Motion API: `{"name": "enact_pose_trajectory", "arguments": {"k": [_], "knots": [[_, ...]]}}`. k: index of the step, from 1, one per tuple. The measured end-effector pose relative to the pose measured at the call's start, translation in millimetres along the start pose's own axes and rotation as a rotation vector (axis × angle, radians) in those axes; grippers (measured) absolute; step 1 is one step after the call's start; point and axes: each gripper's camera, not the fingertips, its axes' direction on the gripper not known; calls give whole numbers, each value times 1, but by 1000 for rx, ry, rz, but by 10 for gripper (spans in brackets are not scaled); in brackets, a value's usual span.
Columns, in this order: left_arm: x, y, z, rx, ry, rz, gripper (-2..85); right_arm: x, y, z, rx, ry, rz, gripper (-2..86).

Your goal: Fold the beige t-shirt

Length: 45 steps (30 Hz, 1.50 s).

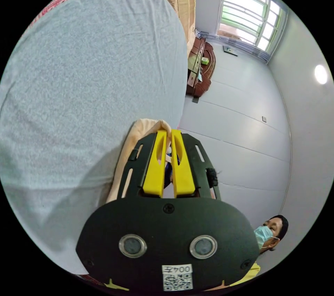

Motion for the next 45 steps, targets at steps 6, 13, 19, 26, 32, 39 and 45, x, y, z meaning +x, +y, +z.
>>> {"name": "enact_pose_trajectory", "arguments": {"k": [6, 13, 19, 26, 32, 39, 45], "knots": [[-24, -9, 9, 75, 121, -1, 23, -7, -10, 37, 69, 94, 24, 71], [-13, 6, -1, 242, 180, 144, 21, -53, 21, 35, 235, 137, -156, 92], [27, 84, 11, 89, -166, 498, 24, -97, 148, 98, 5, 282, -463, 74], [-1, 246, 29, -27, -542, 596, 30, -99, 297, 197, -275, 664, -587, 79], [-43, 330, 74, -85, -736, 622, 54, -94, 310, 274, -452, 912, -623, 86], [-60, 350, 157, -224, -927, 807, 85, -99, 301, 295, -518, 916, -626, 83], [-68, 349, 203, -282, -957, 875, 87, -99, 309, 304, -512, 926, -677, 83]]}}
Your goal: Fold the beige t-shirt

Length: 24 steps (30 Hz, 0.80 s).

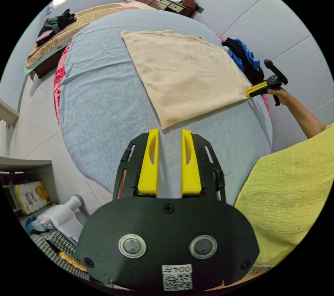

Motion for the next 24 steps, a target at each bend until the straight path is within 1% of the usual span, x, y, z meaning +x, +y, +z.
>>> {"name": "enact_pose_trajectory", "arguments": {"k": [7, 9, 14, 20, 23, 24], "knots": [[14, -13, 30, -20, 23, 47, 83, 2, 4, 4, 3, -16, 27, 84], [15, -15, 41, -29, 42, 58, 70, 3, 4, 5, -6, -18, 30, 85], [25, -23, 56, -29, 18, 96, 28, 7, 9, 5, -23, -19, 34, 84], [23, -26, 73, -49, 54, 133, 16, 19, 24, 5, -8, -39, 34, 86], [28, -24, 99, -94, 24, 159, 13, 18, 33, 4, -2, -11, 17, 86], [29, -24, 104, -76, 24, 155, 12, 19, 35, 4, -1, -10, 16, 86]]}}
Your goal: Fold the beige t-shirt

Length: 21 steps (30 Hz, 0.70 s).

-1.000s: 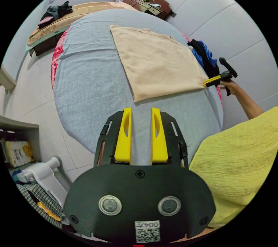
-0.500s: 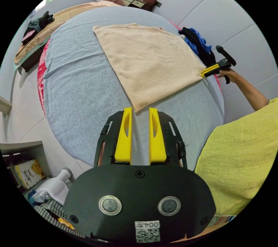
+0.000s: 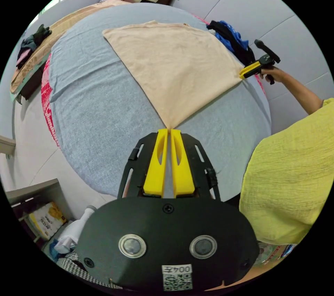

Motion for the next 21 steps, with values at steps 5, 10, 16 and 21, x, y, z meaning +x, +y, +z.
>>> {"name": "enact_pose_trajectory", "arguments": {"k": [5, 10, 16, 21], "knots": [[3, -2, 17, -11, -29, -53, 7, 17, 19, -3, 8, -29, 1, 83], [24, -17, 12, 28, -41, -56, 13, 26, 41, -5, 22, -10, -11, 82], [68, -93, 49, -13, -94, 4, 57, 44, 72, -9, 49, -24, 48, 80], [98, -152, 119, -187, -213, 97, 77, 62, 113, -12, 143, -55, 55, 86]]}}
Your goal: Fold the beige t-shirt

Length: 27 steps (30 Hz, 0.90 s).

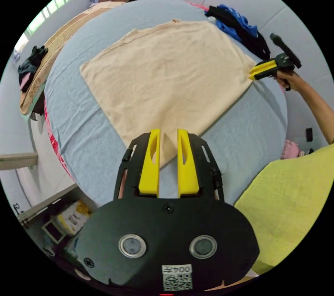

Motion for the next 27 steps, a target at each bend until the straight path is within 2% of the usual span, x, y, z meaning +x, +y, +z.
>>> {"name": "enact_pose_trajectory", "arguments": {"k": [2, 5, 11, 18, 23, 27], "knots": [[11, -15, 25, -84, -11, 27, 78, 20, 34, -10, 99, -93, 23, 117], [22, -30, 37, -97, -87, 9, 70, 59, 92, -31, 267, -223, 86, 143], [21, -61, 57, -179, -64, -16, 67, 125, 190, -36, 488, -247, 156, 128], [19, -93, 79, -271, -54, -20, 63, 158, 222, -27, 538, -260, 107, 111], [15, -101, 89, -259, -44, -22, 52, 170, 222, -31, 511, -258, -19, 110], [9, -101, 96, -219, -23, -52, 39, 174, 214, -28, 447, -270, -95, 74]]}}
